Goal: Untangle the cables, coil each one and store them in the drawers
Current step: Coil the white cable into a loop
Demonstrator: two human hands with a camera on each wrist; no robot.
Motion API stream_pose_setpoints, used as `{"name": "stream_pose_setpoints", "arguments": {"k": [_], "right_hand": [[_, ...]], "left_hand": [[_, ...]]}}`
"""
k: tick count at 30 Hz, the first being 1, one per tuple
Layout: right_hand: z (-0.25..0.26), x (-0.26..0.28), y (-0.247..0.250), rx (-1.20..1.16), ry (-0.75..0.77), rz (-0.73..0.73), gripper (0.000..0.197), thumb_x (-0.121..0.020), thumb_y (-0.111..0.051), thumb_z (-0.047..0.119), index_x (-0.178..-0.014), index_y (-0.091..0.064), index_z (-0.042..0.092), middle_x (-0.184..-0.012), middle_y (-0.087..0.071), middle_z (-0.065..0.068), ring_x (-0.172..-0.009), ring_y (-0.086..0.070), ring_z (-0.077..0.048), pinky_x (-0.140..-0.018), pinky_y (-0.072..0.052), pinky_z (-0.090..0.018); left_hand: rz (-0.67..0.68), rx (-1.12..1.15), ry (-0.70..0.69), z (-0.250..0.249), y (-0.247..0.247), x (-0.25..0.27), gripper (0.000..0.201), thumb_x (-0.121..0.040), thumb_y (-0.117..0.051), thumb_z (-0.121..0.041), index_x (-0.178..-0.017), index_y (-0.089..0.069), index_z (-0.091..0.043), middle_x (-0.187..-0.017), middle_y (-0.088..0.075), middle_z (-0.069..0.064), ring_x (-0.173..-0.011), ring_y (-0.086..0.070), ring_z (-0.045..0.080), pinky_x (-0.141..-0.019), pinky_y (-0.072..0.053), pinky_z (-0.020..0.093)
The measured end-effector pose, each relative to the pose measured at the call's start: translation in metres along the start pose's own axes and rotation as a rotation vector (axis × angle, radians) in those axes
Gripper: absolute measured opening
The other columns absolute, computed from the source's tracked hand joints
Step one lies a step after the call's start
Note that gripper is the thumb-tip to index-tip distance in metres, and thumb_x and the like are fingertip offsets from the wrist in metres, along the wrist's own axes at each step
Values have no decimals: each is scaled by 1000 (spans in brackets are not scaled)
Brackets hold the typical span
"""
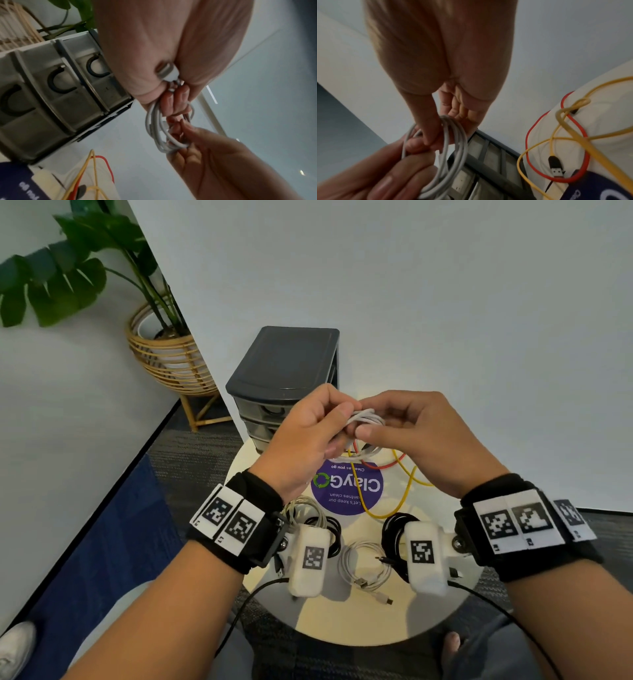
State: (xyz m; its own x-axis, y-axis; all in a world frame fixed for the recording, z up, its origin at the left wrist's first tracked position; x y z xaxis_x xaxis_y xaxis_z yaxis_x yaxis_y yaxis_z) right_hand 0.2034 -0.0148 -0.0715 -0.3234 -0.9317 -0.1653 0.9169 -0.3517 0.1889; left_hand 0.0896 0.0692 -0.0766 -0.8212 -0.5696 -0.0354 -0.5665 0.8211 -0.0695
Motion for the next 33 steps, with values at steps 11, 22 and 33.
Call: {"name": "stream_pose_setpoints", "arguments": {"k": [11,22,33], "right_hand": [[-17,-6,0,-247,-160,-119,29,-86,-74,-1,-111,-64,9,-89,-76,-14,-79,-70,-25,-79,-51,-39],[-7,-5,-2,-13,-91,-133,38,-86,-79,8,-115,-61,24,-90,-76,-11,-85,-71,-38,-87,-57,-59],[-18,-4,-8,-418,-145,-175,39,-79,-75,6,-109,-53,17,-82,-73,-8,-74,-62,-28,-75,-46,-46]], "left_hand": [[9,-71,-116,-7,0,1,17,-107,-42,-8,-104,-58,-8,-78,-54,3,-55,-36,11,-54,-29,26],[-12,26,-68,2,4,-1,12,-97,-52,-18,-102,-55,-7,-77,-53,3,-55,-31,15,-53,-24,27],[-32,38,-84,-1,4,-8,8,-102,-51,-13,-96,-54,-10,-76,-50,5,-51,-32,10,-50,-25,24]]}}
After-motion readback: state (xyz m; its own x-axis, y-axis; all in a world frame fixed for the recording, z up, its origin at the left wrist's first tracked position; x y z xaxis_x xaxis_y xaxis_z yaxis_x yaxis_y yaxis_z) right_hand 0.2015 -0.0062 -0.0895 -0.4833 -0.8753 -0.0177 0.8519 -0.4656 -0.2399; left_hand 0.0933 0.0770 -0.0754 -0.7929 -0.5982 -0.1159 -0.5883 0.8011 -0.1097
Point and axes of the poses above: each hand's wrist, its own x-axis away from the middle knuckle, its own y-axis out of the back of the hand, z = x × y, the point moved 8 cm from there along -x, towards the middle knuckle
